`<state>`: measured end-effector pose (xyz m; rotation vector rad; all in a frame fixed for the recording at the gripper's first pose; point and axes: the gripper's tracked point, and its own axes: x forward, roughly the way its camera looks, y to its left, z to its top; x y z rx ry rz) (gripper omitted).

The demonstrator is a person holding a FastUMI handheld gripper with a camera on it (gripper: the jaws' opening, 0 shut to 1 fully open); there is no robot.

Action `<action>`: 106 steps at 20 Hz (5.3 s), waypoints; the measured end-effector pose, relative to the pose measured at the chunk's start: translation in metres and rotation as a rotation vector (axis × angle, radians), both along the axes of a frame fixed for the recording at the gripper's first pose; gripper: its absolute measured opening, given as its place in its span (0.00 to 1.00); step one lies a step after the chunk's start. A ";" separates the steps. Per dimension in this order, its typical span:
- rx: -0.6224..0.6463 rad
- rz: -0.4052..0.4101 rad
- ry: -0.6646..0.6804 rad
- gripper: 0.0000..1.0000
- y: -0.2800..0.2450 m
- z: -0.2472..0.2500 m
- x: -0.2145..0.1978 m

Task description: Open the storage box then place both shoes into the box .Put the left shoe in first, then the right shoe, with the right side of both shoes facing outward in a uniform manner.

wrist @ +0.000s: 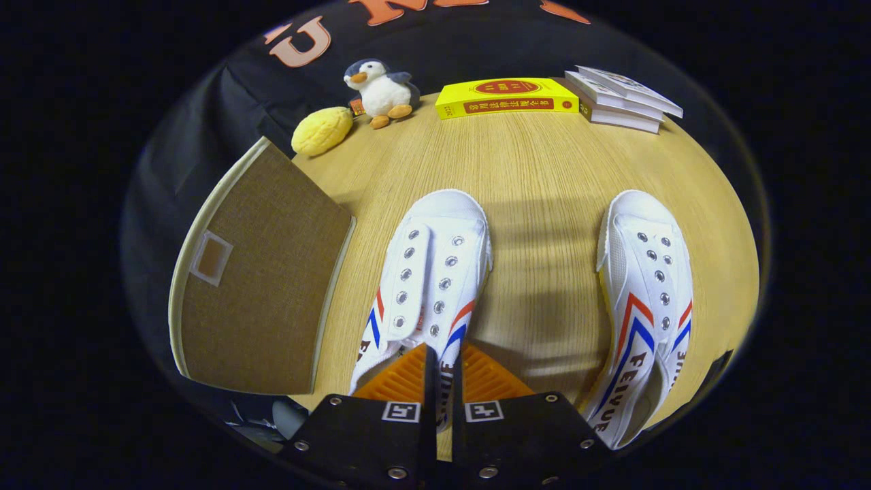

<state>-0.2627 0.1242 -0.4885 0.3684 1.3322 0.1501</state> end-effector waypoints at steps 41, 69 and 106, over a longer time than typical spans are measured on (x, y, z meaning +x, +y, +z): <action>0.163 0.204 -0.095 0.03 0.245 0.152 0.078; 0.334 0.129 -0.060 0.67 0.249 0.164 0.077; -0.367 -0.021 -0.001 0.82 -0.186 0.008 -0.044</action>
